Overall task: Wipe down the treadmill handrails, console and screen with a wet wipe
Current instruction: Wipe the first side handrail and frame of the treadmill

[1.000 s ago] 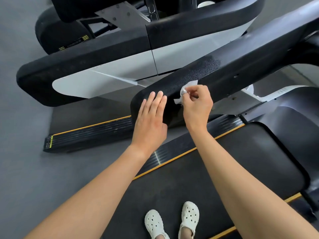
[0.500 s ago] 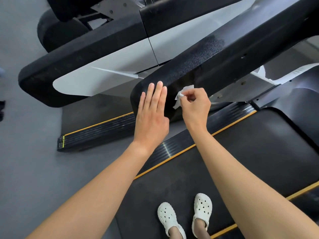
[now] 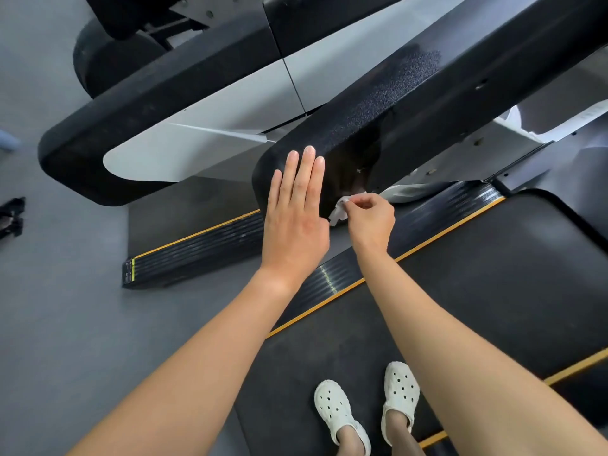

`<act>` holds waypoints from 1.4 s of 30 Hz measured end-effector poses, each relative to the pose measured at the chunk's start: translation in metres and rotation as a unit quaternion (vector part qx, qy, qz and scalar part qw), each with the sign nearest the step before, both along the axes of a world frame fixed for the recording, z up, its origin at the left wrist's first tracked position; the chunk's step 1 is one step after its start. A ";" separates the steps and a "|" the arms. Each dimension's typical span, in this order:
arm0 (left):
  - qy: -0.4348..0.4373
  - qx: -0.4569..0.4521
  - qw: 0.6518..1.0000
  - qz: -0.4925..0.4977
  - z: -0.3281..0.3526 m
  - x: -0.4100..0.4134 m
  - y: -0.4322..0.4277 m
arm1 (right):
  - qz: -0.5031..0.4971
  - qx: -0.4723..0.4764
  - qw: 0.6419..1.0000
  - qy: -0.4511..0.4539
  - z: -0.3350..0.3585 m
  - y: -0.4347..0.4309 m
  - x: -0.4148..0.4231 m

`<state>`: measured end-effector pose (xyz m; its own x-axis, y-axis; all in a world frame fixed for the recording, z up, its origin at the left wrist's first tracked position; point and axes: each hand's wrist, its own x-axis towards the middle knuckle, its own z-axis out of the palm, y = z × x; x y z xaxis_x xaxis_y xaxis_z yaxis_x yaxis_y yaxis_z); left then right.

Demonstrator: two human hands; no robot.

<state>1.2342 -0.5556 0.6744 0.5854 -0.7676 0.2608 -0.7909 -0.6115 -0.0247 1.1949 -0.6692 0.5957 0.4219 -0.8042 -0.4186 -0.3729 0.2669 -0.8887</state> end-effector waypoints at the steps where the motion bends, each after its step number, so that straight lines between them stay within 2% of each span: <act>1: -0.002 -0.001 1.000 0.001 -0.001 0.000 0.000 | -0.026 0.004 1.000 -0.016 0.003 0.004 0.001; 4: -0.003 -0.006 1.000 0.003 -0.002 0.000 -0.001 | -0.054 0.028 0.998 -0.013 0.001 0.011 0.008; 8: -0.002 0.003 1.000 0.005 0.000 -0.001 -0.001 | -0.007 0.111 0.992 0.053 -0.019 0.002 0.010; 10: -0.003 0.008 1.000 0.005 0.000 0.000 -0.001 | -0.003 0.122 0.991 0.057 -0.020 -0.004 0.009; 15: 0.005 0.011 1.000 0.010 0.003 0.000 -0.001 | -0.059 0.046 0.997 -0.024 0.019 -0.013 -0.001; 20: 0.009 -0.004 1.000 0.025 0.006 -0.002 -0.006 | -0.093 -0.031 0.988 -0.118 0.056 -0.033 -0.003; 22: 0.013 -0.012 0.999 0.036 0.007 -0.005 -0.009 | -0.065 -0.036 0.992 -0.099 0.051 -0.033 -0.005; 26: 0.020 -0.010 0.999 0.048 0.010 -0.010 -0.012 | 0.002 0.037 0.999 -0.010 0.030 -0.031 -0.010; 29: 0.029 -0.004 0.998 0.053 0.013 -0.011 -0.013 | 0.007 0.028 0.999 -0.020 0.041 -0.038 -0.010; 36: 0.039 0.009 0.997 0.064 0.019 -0.013 -0.014 | 0.000 -0.066 0.993 -0.100 0.076 -0.055 -0.004; 42: 0.033 0.025 0.997 0.066 0.023 -0.016 -0.018 | 0.032 -0.058 0.998 -0.022 0.051 -0.054 -0.014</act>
